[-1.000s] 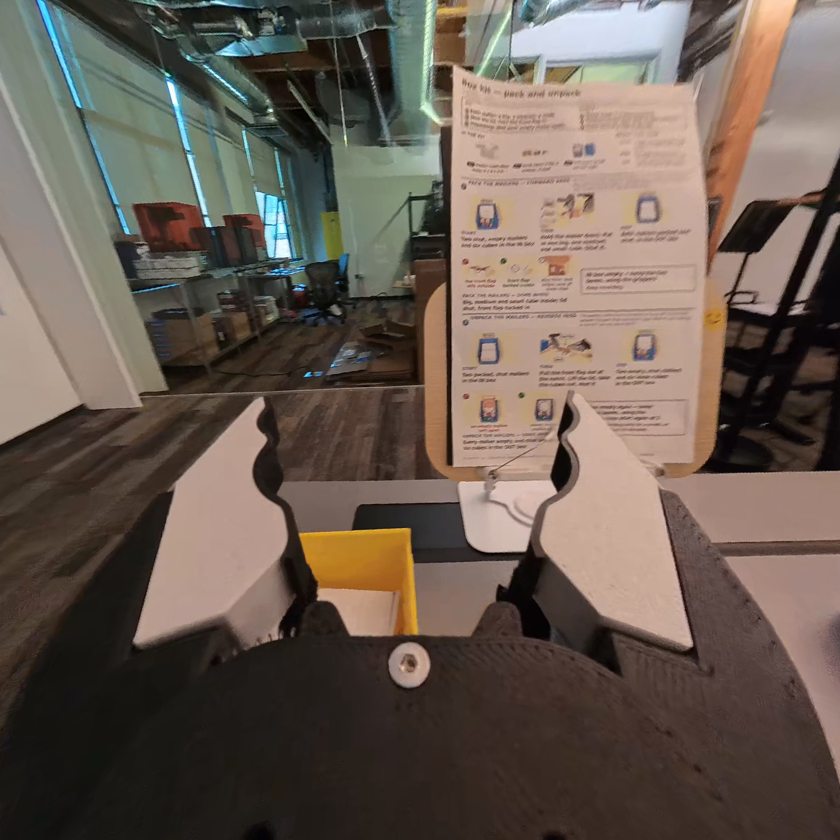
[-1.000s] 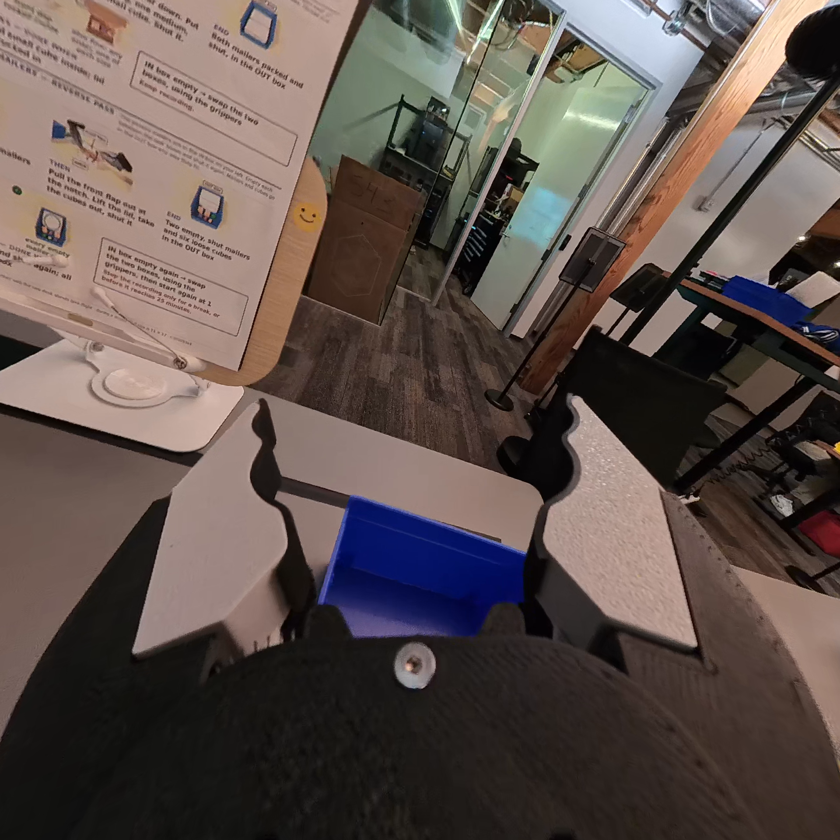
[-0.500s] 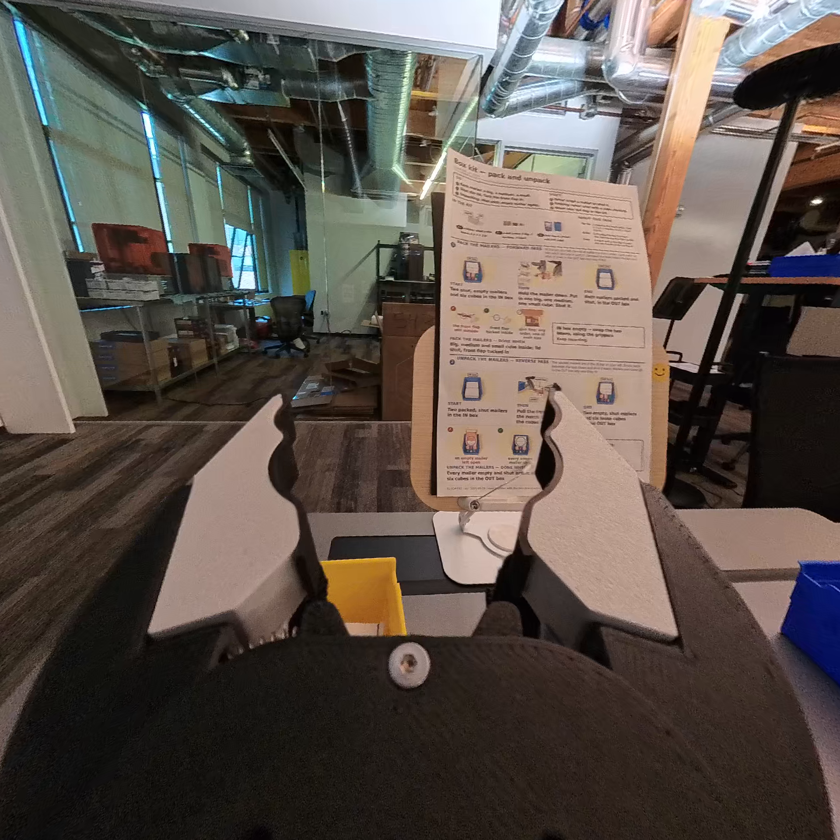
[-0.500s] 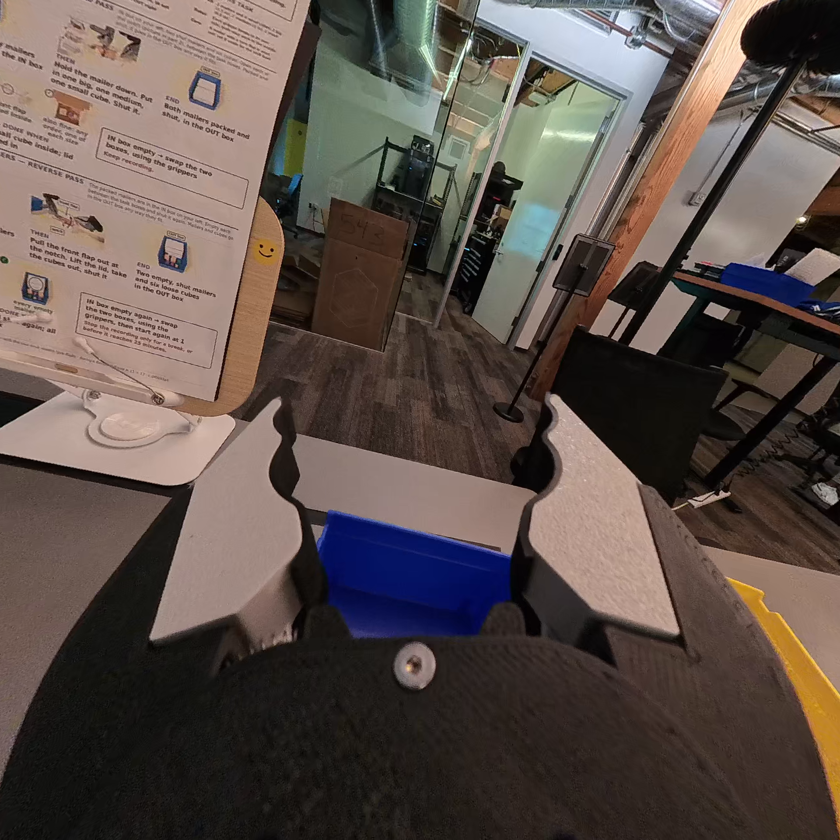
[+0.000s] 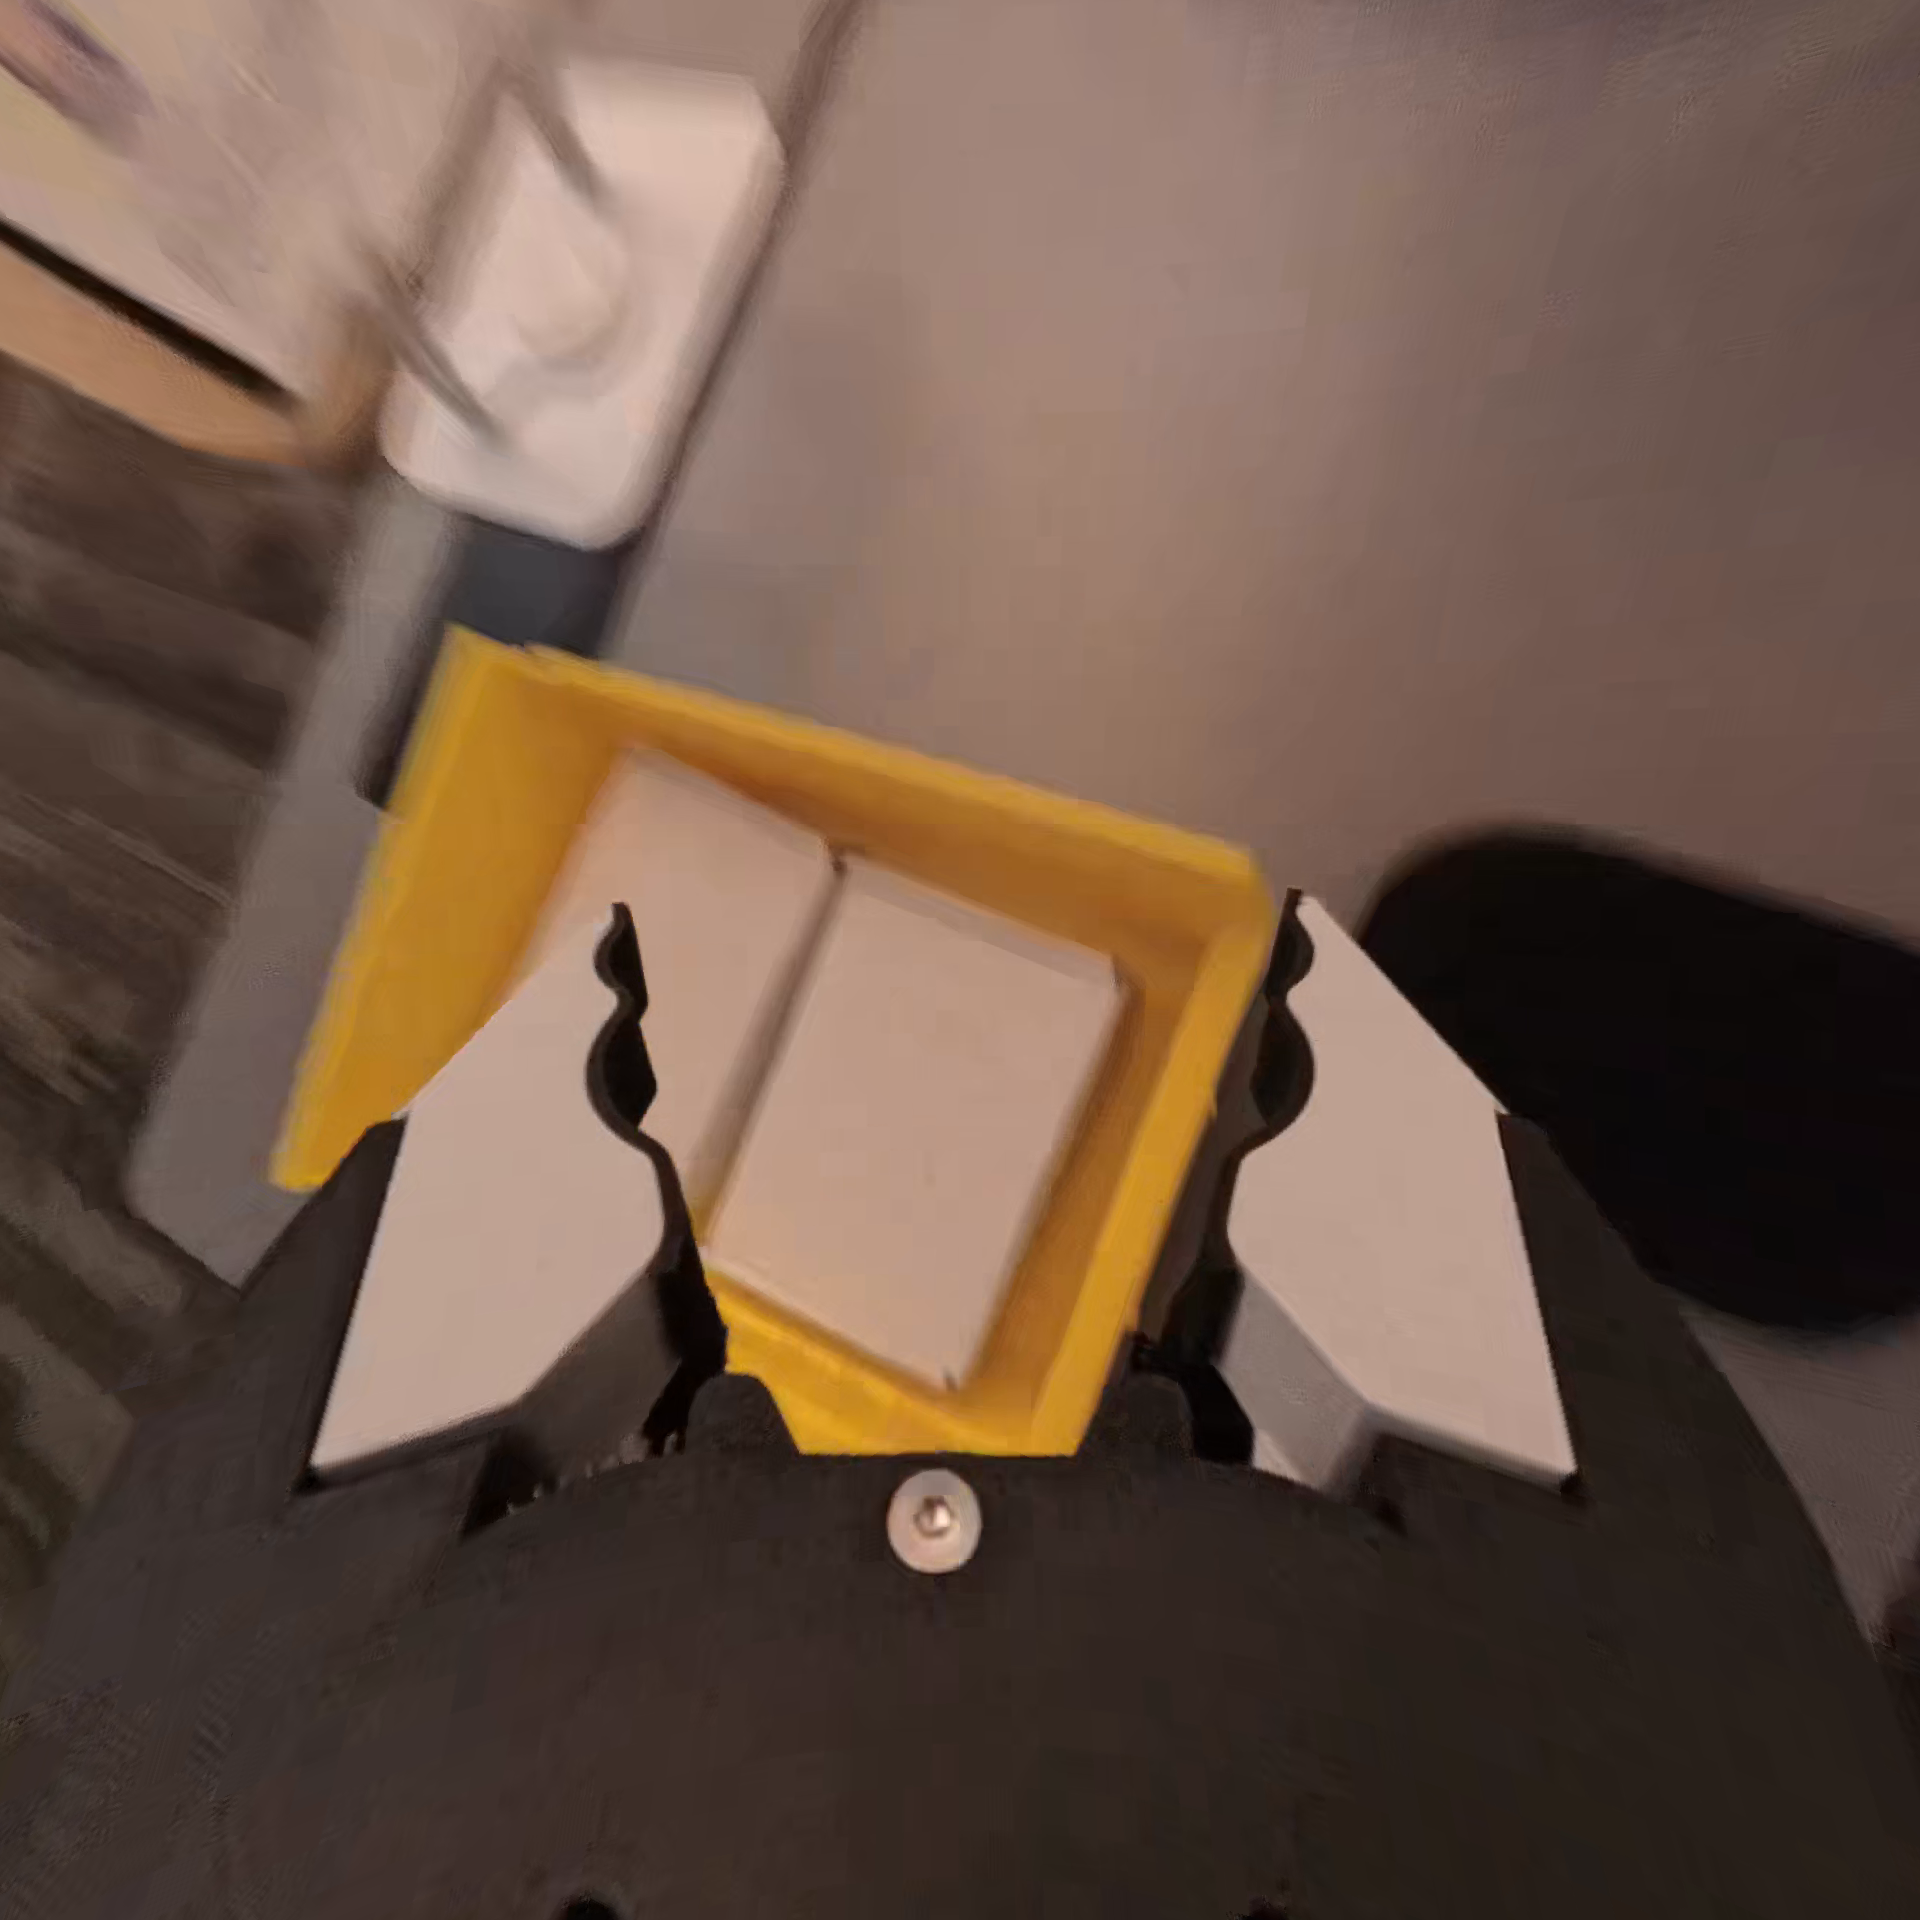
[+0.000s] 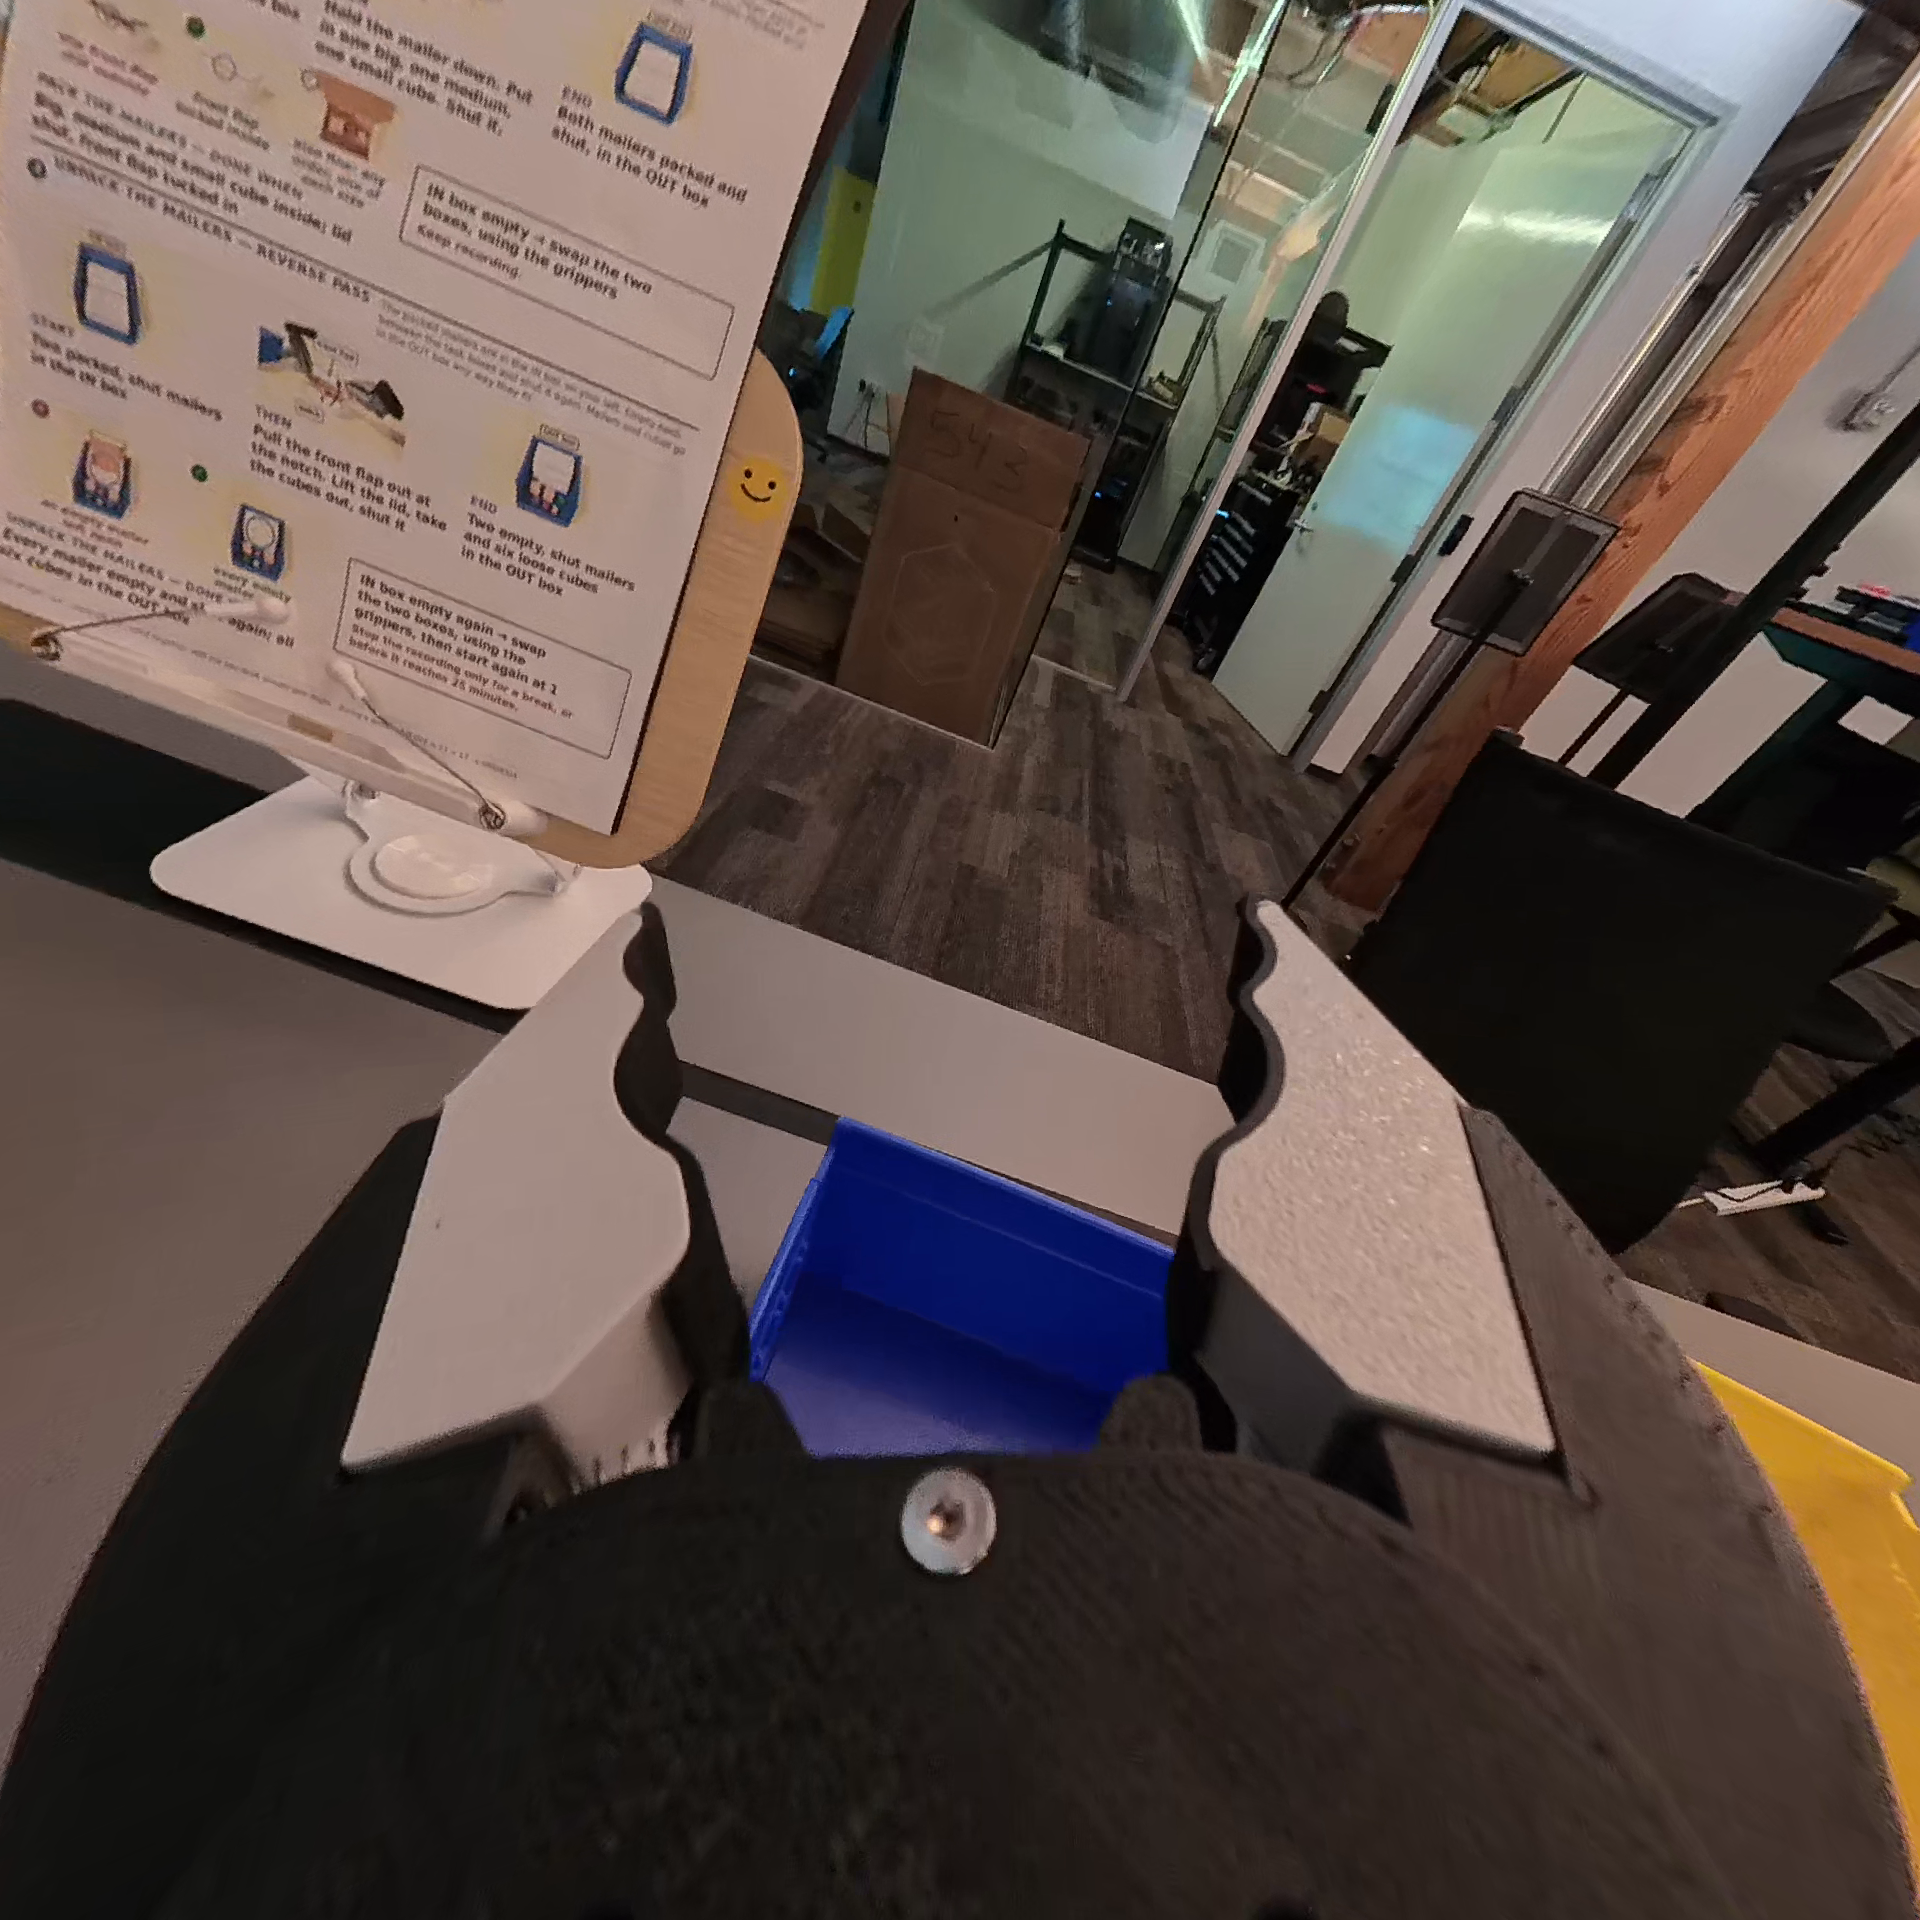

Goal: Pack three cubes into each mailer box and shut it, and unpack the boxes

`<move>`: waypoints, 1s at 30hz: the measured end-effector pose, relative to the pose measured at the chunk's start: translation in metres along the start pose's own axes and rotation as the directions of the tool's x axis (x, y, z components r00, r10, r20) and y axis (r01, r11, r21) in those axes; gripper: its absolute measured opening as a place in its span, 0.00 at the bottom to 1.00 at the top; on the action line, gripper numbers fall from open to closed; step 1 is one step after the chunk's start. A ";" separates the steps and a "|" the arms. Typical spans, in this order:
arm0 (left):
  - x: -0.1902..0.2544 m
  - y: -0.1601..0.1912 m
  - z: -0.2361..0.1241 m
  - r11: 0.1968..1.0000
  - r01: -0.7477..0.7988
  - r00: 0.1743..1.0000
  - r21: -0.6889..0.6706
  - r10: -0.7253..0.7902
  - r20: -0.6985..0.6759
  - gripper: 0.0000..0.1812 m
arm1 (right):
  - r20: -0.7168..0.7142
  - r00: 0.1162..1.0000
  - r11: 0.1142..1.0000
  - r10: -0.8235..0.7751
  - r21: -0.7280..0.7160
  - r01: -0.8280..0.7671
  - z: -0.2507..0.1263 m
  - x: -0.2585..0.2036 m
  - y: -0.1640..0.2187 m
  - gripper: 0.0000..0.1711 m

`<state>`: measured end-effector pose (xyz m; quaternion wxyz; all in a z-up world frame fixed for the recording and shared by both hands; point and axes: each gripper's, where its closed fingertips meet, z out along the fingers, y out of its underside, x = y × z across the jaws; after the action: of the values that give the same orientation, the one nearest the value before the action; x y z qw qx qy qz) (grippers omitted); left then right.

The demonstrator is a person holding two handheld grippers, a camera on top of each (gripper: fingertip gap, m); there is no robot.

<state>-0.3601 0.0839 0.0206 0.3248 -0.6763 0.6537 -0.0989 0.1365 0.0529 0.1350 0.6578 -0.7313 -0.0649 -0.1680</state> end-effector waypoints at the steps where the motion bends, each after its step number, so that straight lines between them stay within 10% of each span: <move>1: 0.004 0.029 0.012 0.995 -0.001 0.999 -0.102 -0.005 -0.052 0.67 | 0.001 1.000 1.000 -0.007 -0.005 0.007 0.001 -0.001 0.001 0.62; 8: 0.001 0.136 0.071 0.905 -0.012 0.973 -0.426 -0.087 -0.214 0.72 | -0.016 0.999 0.999 -0.038 -0.036 0.037 -0.002 0.001 0.007 0.62; 30: -0.010 0.148 0.097 0.853 -0.125 0.966 -0.507 -0.012 -0.257 0.74 | 0.025 0.998 0.990 -0.050 -0.134 0.053 0.014 -0.003 0.032 0.62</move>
<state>-0.4282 0.1327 -0.1353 0.0480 -0.7011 0.7115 0.0059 0.1467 0.0633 0.1026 0.6018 -0.7738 -0.0794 -0.1811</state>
